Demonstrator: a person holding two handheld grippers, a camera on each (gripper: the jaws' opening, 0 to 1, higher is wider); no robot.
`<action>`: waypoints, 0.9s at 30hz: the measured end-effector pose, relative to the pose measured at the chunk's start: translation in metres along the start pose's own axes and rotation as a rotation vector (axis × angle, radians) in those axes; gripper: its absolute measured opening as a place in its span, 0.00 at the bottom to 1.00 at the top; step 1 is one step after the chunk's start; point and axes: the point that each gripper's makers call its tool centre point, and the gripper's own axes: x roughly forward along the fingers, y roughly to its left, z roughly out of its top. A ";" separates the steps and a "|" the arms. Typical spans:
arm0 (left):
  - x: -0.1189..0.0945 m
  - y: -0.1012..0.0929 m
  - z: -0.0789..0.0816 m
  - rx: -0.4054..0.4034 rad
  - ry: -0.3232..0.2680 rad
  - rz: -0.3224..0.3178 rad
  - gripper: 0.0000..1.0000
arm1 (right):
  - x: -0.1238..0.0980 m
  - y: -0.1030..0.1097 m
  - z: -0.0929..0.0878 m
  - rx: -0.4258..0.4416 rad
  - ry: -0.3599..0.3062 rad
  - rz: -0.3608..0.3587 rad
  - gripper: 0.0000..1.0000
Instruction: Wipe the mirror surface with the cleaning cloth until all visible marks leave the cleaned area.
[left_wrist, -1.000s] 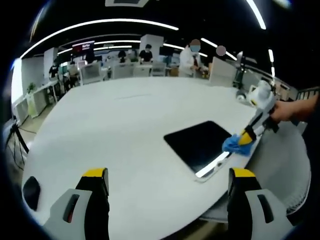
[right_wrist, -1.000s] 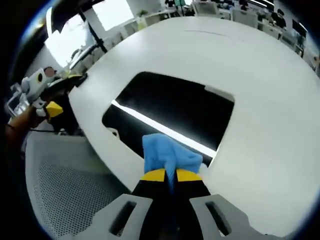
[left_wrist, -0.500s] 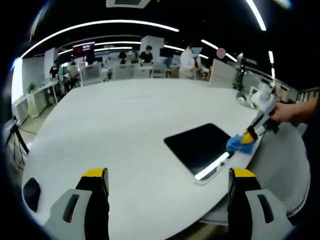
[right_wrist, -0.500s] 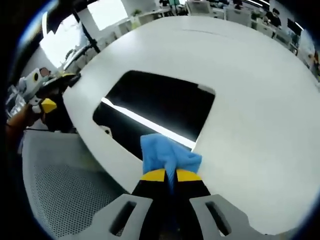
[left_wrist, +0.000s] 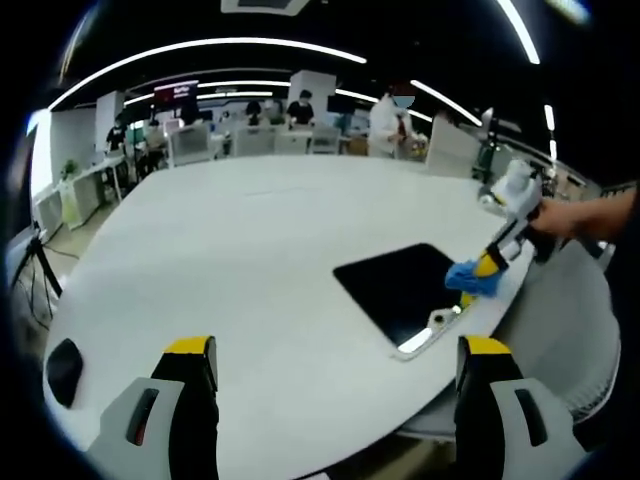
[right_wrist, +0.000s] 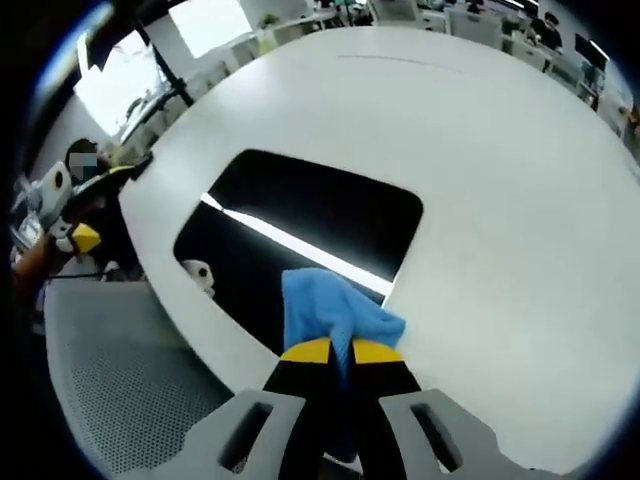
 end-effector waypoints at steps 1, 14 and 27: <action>0.000 -0.001 0.000 0.000 0.000 -0.001 1.00 | 0.001 -0.002 0.005 -0.011 0.004 -0.004 0.01; -0.002 -0.004 0.001 0.018 0.005 0.000 1.00 | 0.019 -0.024 0.056 -0.021 0.009 -0.032 0.01; -0.008 -0.003 -0.006 0.004 0.011 0.017 1.00 | 0.033 -0.044 0.098 0.005 -0.024 -0.060 0.01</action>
